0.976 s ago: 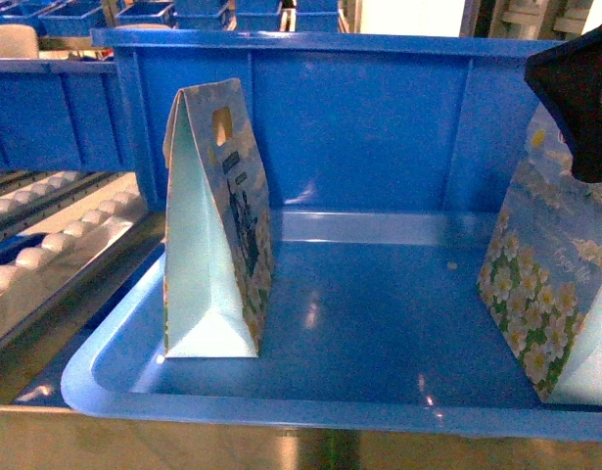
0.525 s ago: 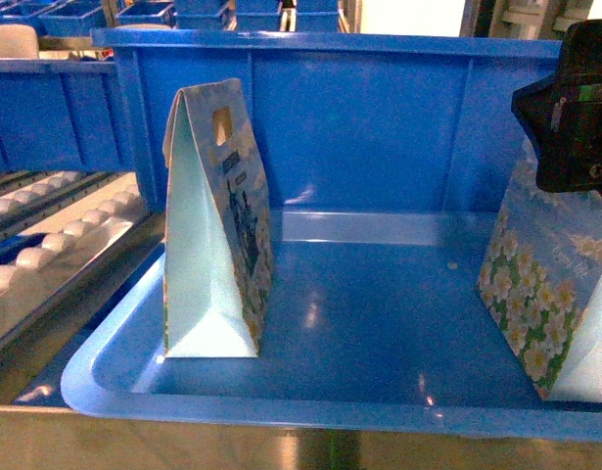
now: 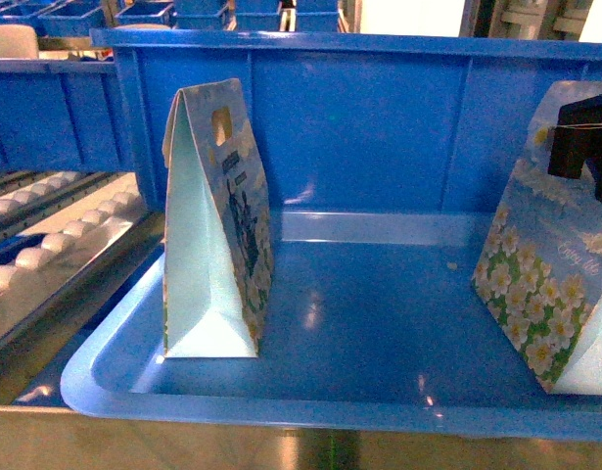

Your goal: Move flower gift bag to table near conveyor

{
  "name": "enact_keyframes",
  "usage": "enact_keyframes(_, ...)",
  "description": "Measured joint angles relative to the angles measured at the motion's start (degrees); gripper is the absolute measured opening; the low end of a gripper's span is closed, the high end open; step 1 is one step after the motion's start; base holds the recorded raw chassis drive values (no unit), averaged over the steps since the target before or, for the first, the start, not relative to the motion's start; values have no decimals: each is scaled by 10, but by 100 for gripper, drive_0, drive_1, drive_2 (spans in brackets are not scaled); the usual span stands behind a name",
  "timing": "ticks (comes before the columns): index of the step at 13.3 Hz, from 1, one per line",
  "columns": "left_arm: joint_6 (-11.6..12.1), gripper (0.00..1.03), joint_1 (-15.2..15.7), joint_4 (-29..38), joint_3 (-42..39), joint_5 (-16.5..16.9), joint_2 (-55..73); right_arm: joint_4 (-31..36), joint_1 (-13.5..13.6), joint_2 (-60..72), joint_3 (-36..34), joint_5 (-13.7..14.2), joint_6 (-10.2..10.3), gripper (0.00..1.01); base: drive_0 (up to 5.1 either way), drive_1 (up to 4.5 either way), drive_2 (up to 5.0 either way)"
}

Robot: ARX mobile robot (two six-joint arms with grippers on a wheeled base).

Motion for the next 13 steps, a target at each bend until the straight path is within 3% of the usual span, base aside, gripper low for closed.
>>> enact_keyframes(3,0,98,0,0,0,0,0,0,4,-11,-11,0,0,3,0,0,0)
enact_keyframes(6,0,98,0,0,0,0,0,10,3,-57,-35,-3,-6,3,0,0,0)
enact_keyframes(7,0,98,0,0,0,0,0,23,-9,-124,-51,-3,-29,3,0,0,0)
enact_keyframes(8,0,98,0,0,0,0,0,6,-43,-205,-56,-6,-52,3,0,0,0)
enact_keyframes(11,0,98,0,0,0,0,0,-46,-123,-358,-117,-70,-63,3,0,0,0)
enact_keyframes(13,0,98,0,0,0,0,0,-47,-130,-365,-127,-71,-61,3,0,0,0)
